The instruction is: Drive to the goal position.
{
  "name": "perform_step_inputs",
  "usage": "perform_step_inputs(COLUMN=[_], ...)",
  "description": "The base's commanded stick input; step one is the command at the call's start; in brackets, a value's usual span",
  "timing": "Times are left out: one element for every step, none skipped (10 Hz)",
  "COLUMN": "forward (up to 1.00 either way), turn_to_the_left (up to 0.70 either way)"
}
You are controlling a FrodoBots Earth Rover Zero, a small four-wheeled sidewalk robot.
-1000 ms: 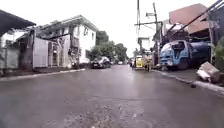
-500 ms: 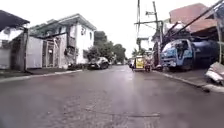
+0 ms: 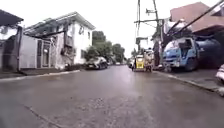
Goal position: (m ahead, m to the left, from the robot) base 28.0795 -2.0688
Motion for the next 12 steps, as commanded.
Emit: perform_step_inputs(forward=[1.00,1.00,1.00,1.00,1.00,1.00,1.00,1.00,1.00,1.00,1.00,1.00], turn_to_the_left=[0.00,0.00,0.00,0.00,0.00,0.00,0.00,0.00,0.00,0.00,0.00,0.00])
